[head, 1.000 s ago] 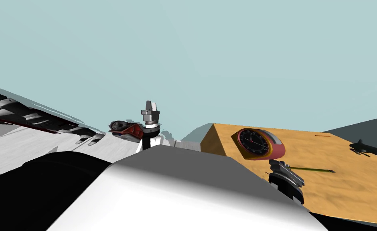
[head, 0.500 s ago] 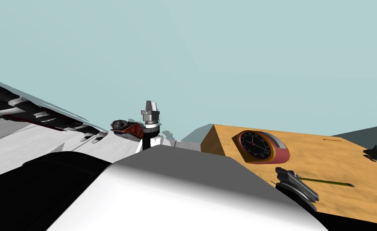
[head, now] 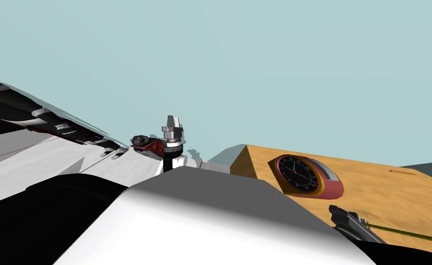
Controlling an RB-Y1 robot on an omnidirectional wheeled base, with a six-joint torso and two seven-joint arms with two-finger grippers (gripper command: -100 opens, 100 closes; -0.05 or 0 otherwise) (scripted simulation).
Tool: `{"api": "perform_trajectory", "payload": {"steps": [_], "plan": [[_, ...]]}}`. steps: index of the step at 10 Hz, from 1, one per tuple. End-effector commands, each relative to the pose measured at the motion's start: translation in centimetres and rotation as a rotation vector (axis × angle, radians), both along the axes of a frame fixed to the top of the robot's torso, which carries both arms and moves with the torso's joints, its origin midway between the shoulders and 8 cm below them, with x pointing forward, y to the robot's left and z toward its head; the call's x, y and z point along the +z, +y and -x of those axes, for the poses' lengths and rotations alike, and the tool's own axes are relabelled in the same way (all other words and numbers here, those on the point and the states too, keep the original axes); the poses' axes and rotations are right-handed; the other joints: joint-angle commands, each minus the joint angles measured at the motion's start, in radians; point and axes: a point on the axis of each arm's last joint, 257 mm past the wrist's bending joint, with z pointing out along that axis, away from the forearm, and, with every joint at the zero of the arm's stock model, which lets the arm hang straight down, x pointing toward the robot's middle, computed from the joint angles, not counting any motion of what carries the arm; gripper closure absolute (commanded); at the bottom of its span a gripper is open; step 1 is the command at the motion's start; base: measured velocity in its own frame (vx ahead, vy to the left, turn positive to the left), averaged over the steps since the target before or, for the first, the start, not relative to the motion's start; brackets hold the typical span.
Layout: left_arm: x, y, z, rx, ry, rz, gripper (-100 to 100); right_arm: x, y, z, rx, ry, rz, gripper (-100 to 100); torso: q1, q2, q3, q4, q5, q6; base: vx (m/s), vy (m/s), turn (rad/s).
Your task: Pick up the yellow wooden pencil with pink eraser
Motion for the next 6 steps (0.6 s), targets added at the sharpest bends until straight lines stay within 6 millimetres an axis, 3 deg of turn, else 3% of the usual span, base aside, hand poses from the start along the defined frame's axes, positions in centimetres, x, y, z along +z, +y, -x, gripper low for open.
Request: {"api": "perform_trajectory", "payload": {"steps": [1, 3, 5, 6], "plan": [[0.0, 0.0, 0.0, 0.0, 0.0, 0.0, 0, 0.8, 0.4, 2.6, -0.028, 0.011, 0.007, 100, 0.0, 0.0, 0.0, 0.0, 0.0, 0.0, 0.04, -0.058, 0.108], [0.0, 0.0, 0.0, 0.0, 0.0, 0.0, 0, 3.1, 0.5, 2.2, -0.01, 0.009, 0.052, 100, 0.0, 0.001, 0.001, 0.0, 0.0, 0.001, 0.011, -0.017, -0.014], [0.0, 0.0, 0.0, 0.0, 0.0, 0.0, 0, 2.9, 0.3, 2.3, -0.011, 0.009, 0.048, 100, 0.003, 0.002, 0.001, 0.001, 0.001, -0.001, -0.003, 0.003, 0.0], [0.0, 0.0, 0.0, 0.0, 0.0, 0.0, 0, 2.9, 0.4, 2.3, -0.011, 0.008, 0.049, 0, 0.003, 0.002, 0.001, 0.001, 0.001, 0.0, 0.0, 0.0, 0.0]]}}
